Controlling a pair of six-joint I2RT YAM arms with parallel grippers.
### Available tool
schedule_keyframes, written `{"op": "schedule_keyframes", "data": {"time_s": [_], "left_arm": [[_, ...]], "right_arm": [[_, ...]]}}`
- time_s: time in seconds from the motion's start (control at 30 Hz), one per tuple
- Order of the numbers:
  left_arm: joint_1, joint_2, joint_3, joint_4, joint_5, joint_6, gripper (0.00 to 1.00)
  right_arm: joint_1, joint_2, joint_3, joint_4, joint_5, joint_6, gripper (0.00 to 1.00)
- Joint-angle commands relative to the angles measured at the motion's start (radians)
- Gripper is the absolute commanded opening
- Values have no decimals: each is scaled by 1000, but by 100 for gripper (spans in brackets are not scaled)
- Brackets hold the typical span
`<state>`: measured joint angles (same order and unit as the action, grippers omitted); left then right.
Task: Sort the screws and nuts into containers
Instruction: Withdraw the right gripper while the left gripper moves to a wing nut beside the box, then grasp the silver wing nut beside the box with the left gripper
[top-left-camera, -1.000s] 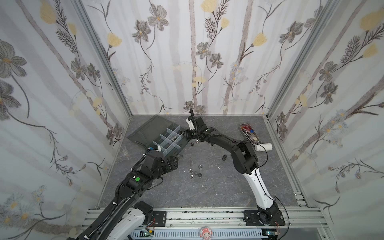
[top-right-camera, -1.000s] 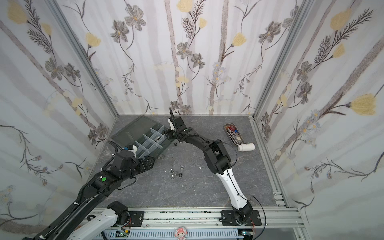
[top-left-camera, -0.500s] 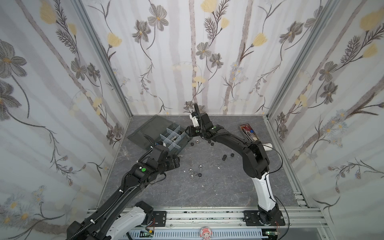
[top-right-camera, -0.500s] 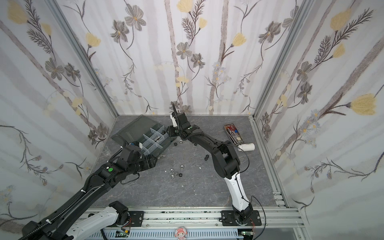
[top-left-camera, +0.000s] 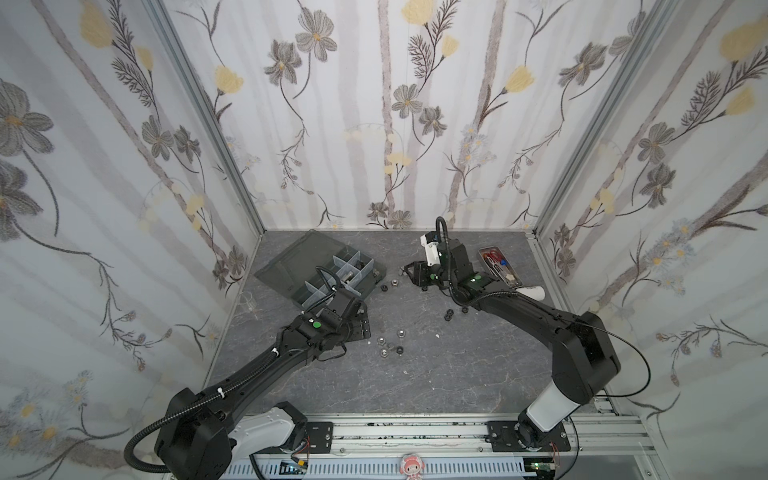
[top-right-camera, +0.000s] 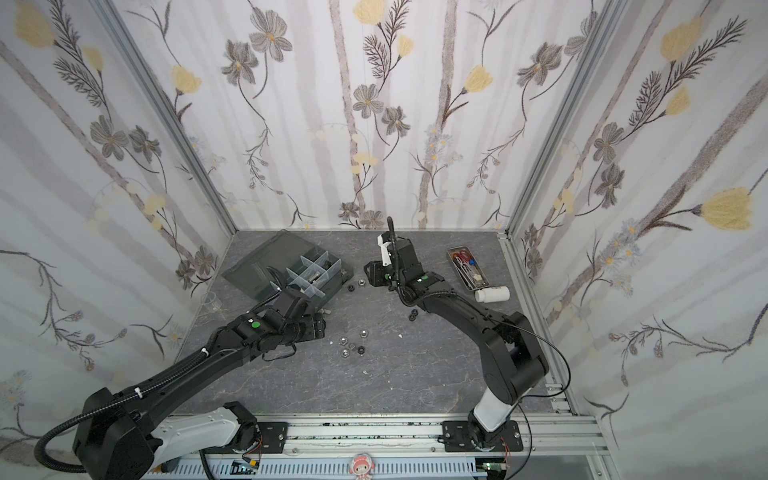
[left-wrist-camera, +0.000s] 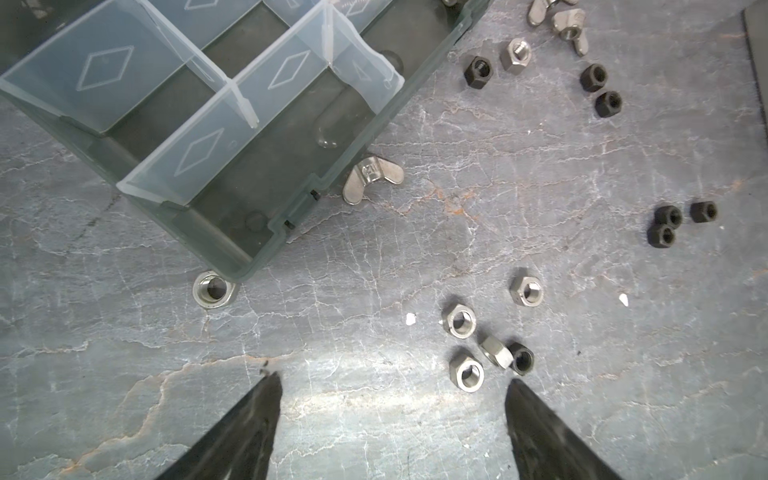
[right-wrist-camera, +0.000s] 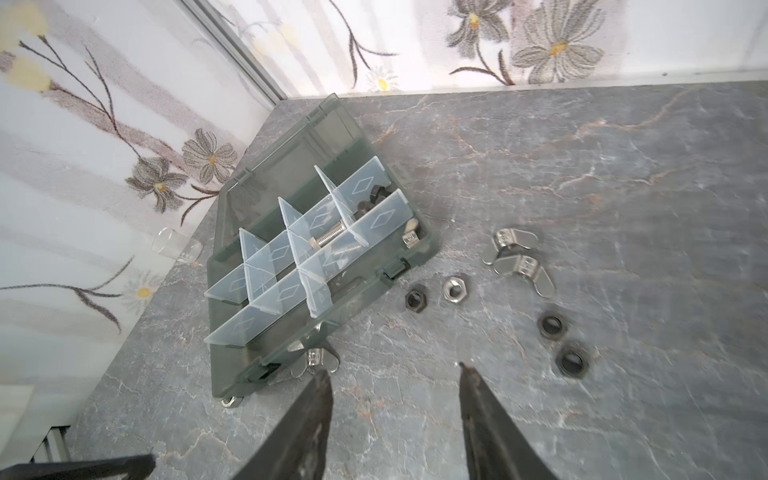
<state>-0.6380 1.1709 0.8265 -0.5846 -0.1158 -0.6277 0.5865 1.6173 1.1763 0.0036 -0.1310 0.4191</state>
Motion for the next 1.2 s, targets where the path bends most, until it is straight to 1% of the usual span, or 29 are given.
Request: {"op": "schedule_keyframes", "data": {"time_s": [0.0,0.23,0.47,0.67,0.93,1.17], "left_arm": [[-2,32,4,39,-60,17,85],[-8,121,-4,93,-83,17,85],[-12,295,57,125,-144,16,87],[-13,432,109,183,-155,2,88],[-11,584,179,237,-191,14,86],[-6,661,214,266,-234,2,85]], "right_arm": [[-19,-86,-88,100,20,19,51],[-34,-206,-195,107,34,19,52],[-36,-270,-253,109,43,21,53],[-40,-320,-300,109,54,17,53],[-45,-357,-320,71,48,-10,53],[-59,-379,-315,45,40,-29,54]]}}
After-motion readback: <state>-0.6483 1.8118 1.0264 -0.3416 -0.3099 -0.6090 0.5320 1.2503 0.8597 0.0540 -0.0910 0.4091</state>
